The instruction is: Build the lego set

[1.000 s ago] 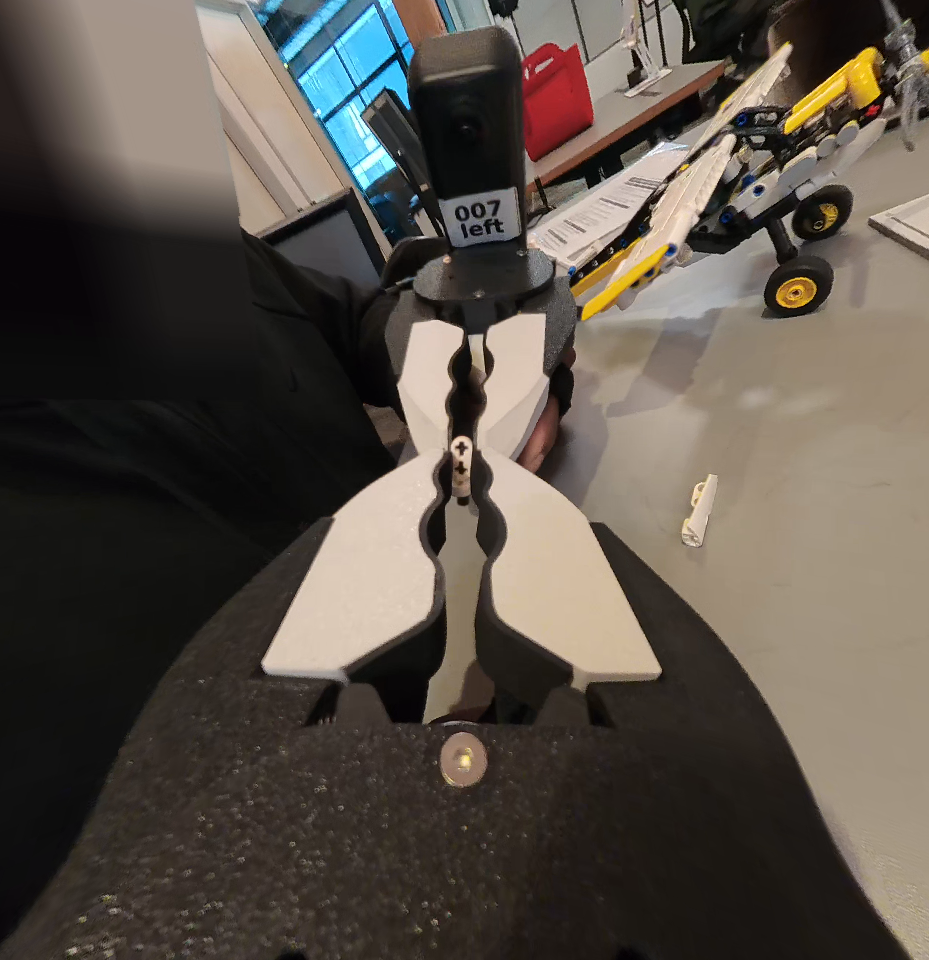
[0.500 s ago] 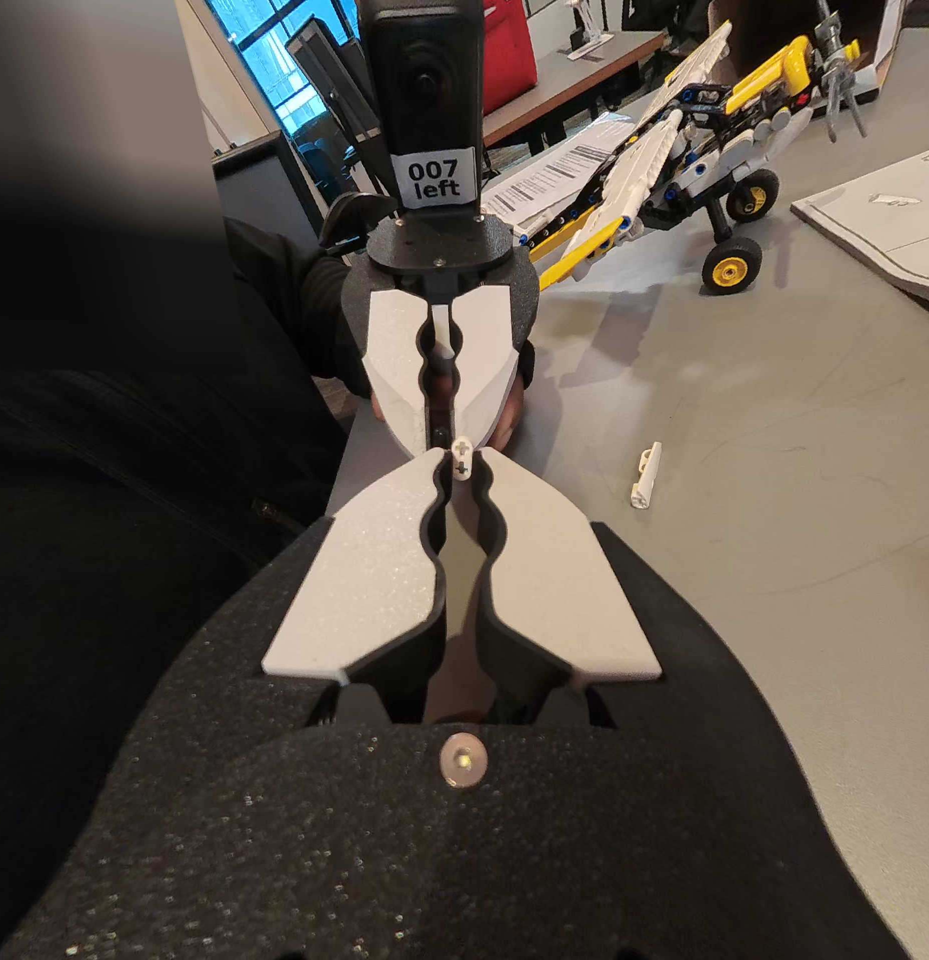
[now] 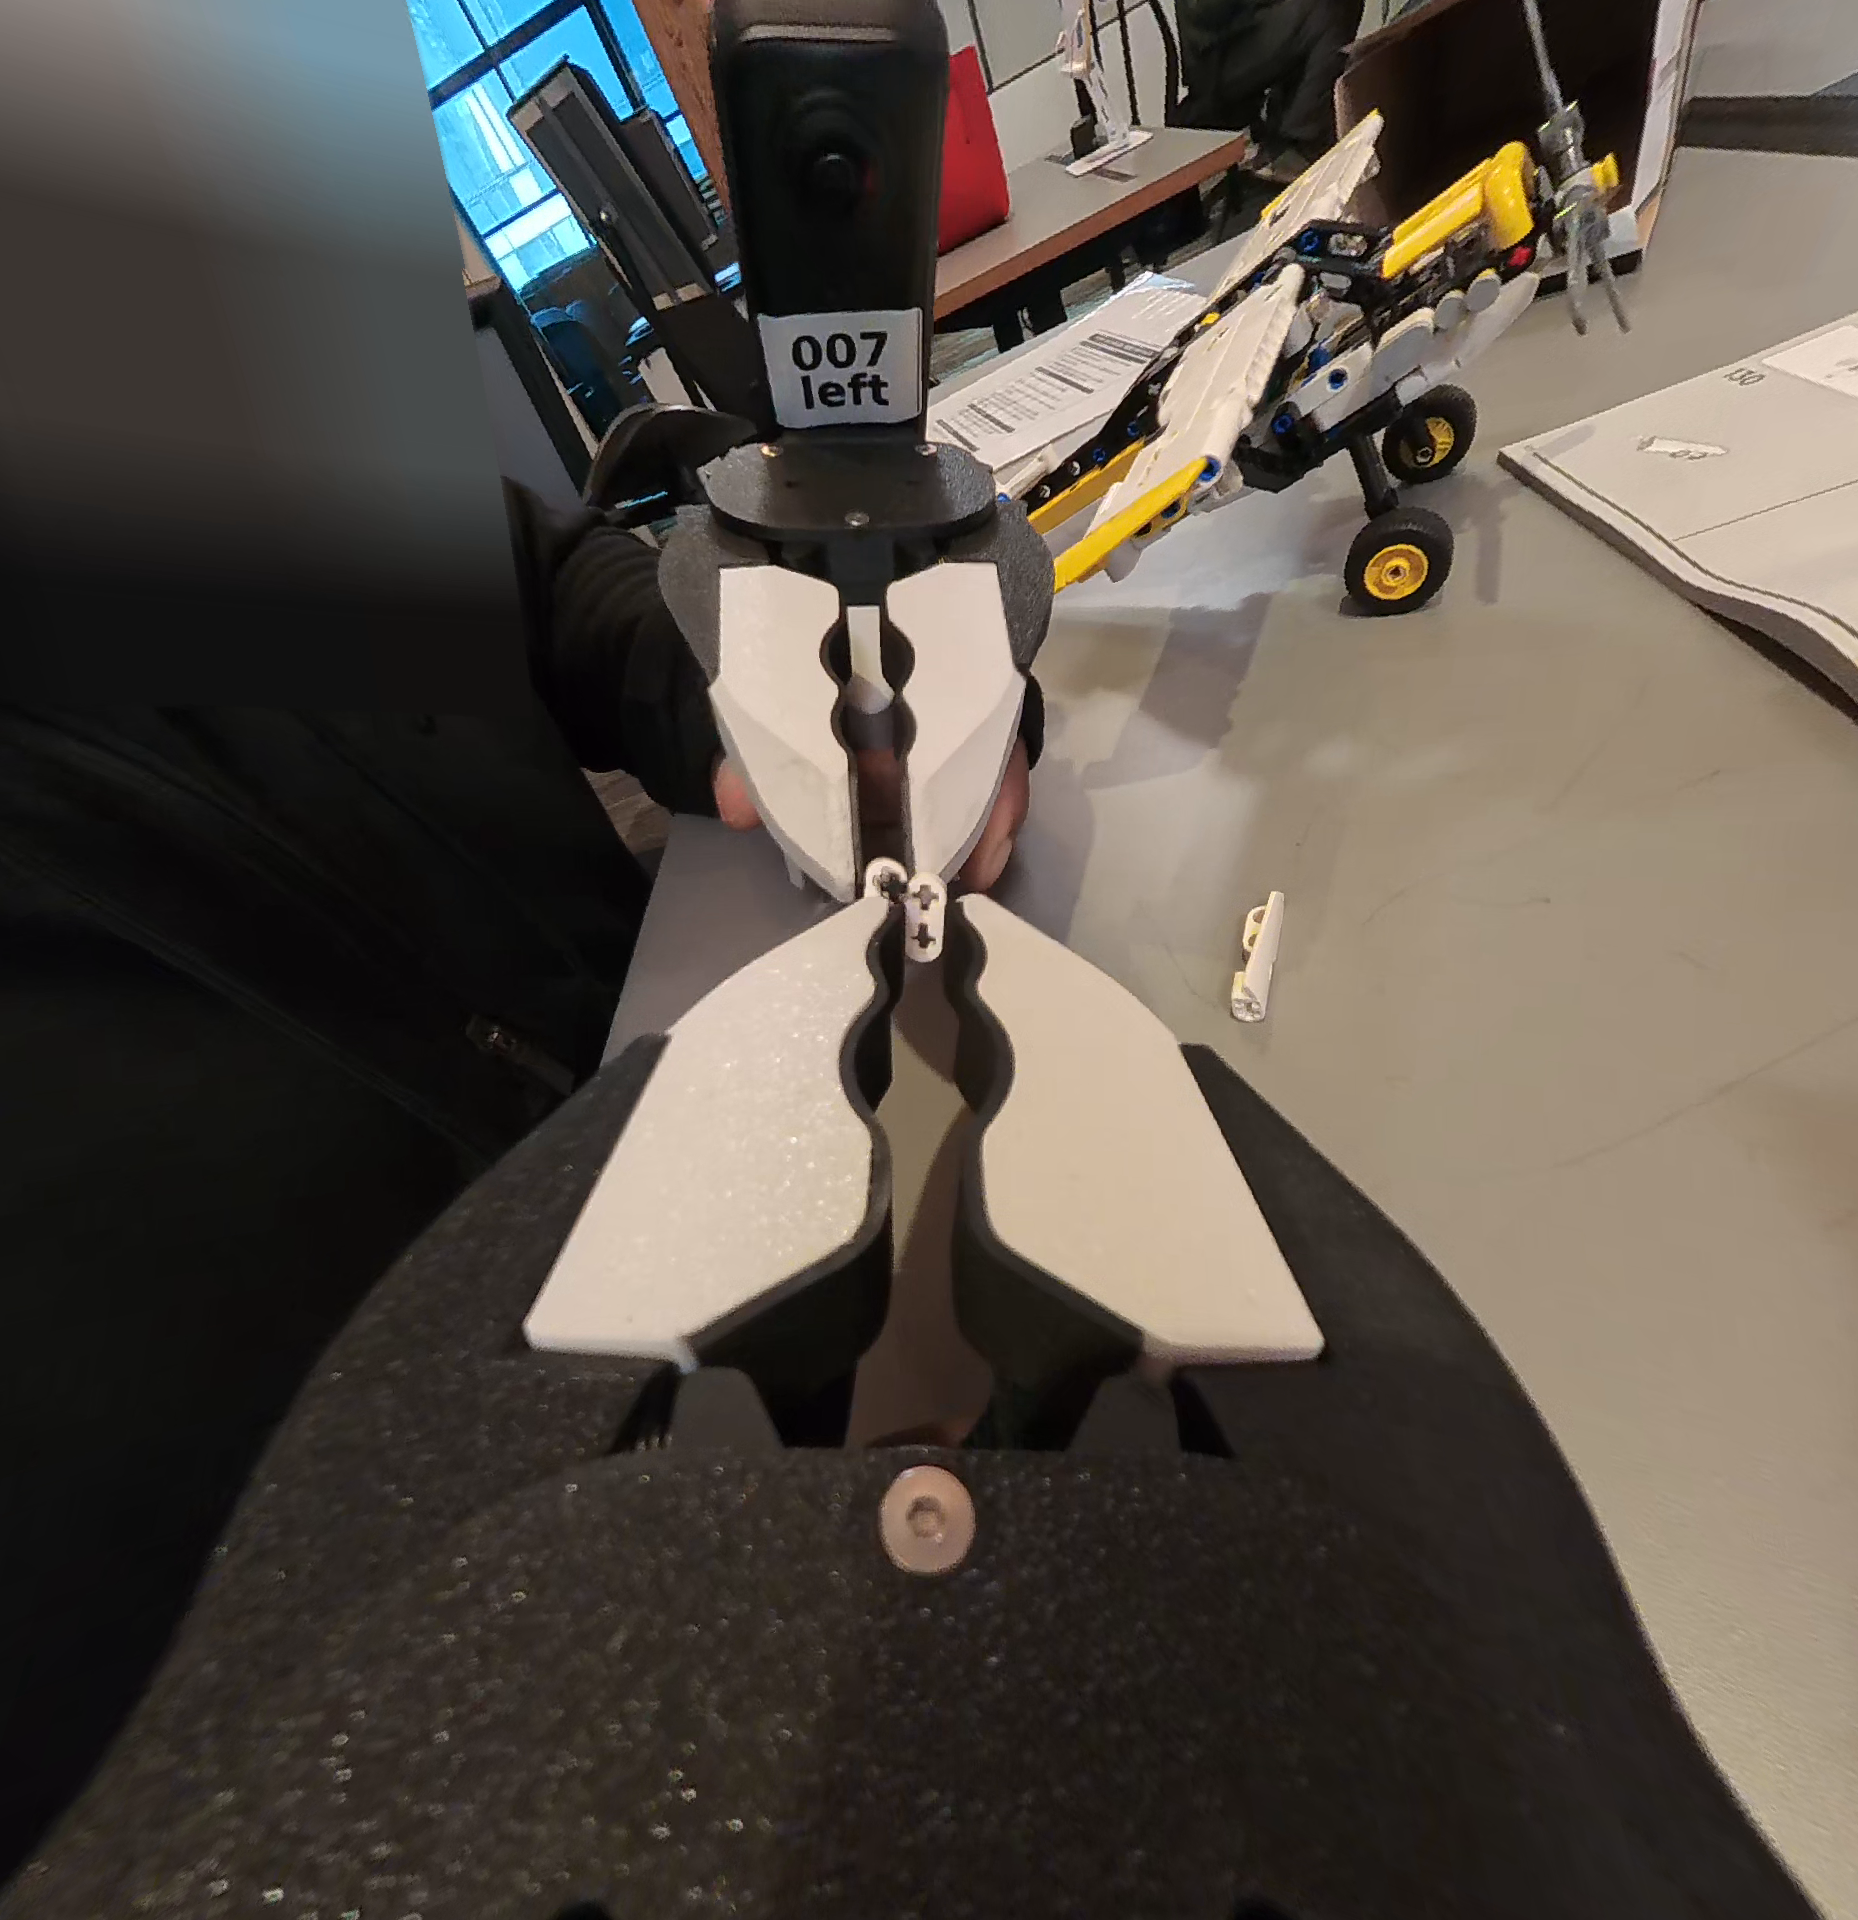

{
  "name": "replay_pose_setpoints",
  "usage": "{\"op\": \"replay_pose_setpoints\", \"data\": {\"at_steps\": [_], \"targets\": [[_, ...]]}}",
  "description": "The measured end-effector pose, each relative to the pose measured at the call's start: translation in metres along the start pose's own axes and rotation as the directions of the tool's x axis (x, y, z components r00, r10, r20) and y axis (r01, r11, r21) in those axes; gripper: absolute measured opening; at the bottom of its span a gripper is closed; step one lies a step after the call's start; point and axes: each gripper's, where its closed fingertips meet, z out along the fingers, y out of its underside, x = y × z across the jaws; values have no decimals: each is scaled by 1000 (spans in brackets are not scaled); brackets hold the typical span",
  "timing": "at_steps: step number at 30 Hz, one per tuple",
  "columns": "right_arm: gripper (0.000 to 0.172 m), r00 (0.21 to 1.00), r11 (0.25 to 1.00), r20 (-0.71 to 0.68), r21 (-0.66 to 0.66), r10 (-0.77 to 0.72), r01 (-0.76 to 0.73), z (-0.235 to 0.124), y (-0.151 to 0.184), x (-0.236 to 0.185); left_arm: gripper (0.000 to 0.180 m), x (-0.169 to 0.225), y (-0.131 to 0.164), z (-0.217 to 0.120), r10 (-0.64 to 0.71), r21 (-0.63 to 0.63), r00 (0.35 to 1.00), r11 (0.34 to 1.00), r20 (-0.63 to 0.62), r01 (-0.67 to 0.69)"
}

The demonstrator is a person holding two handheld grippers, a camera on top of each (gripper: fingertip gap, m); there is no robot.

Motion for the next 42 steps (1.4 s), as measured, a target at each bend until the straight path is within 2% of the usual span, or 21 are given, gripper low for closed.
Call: {"op": "replay_pose_setpoints", "data": {"at_steps": [9, 14, 17, 21, 29, 42], "targets": [[6, 996, 999, -79, -3, -46, 46, -3, -1, 7, 7, -11, -12, -8, -32, 84, 998, 996, 54, 27], [7, 989, 993, -104, -57, -107, 101, 1, 5, 6, 7, -13, -7, -5, 24, 30, 995, 999, 96, -27], [7, 988, 994, -110, -41, -105, 101, -3, 3, 7, 7, -15, -4, -7, 48, -1, 993, 999, 106, -48], [7, 995, 997, -65, 10, -81, 82, -8, -4, 2, 7, -8, 4, -3, 88, -57, 994, 995, 71, -84], [7, 998, 997, 15, -29, -67, 67, -5, 5, -6, 7, -1, 12, -2, 139, -114, 990, 984, 26, -136], [7, 997, 999, 77, -28, -33, 35, -6, 7, -12, 7, 5, 14, 0, 124, -112, 992, 986, -20, -125]]}}
